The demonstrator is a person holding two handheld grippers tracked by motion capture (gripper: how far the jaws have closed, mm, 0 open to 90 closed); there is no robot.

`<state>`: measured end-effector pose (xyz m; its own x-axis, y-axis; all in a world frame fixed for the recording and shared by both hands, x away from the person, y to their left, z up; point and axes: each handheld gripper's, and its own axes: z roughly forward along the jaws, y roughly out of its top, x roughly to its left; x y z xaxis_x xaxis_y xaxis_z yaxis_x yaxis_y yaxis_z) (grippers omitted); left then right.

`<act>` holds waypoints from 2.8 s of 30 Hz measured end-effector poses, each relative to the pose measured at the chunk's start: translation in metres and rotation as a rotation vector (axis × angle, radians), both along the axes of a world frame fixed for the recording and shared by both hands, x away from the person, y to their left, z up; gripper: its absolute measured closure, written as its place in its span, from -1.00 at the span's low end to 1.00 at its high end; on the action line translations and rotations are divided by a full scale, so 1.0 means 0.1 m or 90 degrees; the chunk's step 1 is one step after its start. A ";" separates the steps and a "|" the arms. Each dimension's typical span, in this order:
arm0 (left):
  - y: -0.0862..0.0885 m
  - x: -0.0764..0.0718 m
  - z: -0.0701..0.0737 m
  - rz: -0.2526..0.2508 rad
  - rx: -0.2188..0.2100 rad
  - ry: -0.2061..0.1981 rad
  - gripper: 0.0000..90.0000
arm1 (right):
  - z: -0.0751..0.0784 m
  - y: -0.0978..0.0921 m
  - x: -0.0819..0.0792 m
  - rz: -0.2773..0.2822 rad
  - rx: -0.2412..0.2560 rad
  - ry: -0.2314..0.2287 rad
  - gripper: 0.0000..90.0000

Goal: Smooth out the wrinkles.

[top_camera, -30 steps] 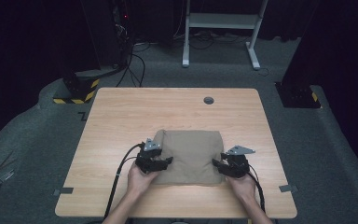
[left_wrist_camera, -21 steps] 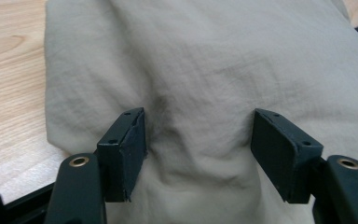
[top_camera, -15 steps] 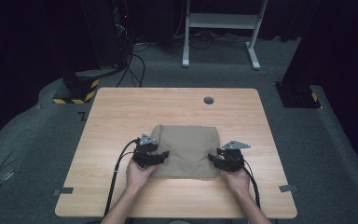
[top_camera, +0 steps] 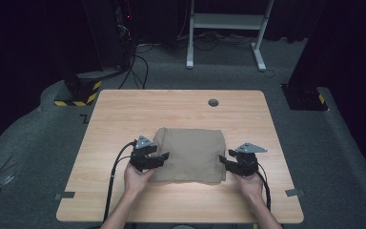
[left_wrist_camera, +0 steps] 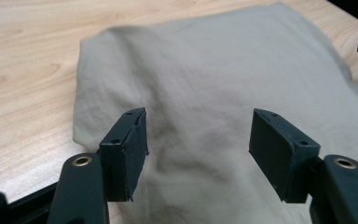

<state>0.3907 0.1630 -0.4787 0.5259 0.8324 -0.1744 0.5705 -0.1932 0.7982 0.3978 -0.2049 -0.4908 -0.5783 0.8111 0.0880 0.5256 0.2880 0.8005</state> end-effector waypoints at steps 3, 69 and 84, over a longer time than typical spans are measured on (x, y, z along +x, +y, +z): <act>0.02 -0.02 0.05 -0.001 -0.003 -0.010 -0.18 | 0.06 -0.02 -0.02 0.000 0.003 -0.011 0.07; 0.75 -0.44 0.44 0.070 -0.048 -0.078 -0.16 | 0.36 -0.70 -0.36 -0.075 0.072 -0.067 0.06; 0.92 -0.52 0.38 0.097 -0.049 -0.072 -0.16 | 0.33 -0.84 -0.45 -0.096 0.079 -0.067 0.06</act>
<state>0.3386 0.2554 -0.4411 0.4149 0.8903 -0.1875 0.4944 -0.0476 0.8679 0.3529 -0.2892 -0.4580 -0.4628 0.8755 0.1388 0.4674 0.1080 0.8774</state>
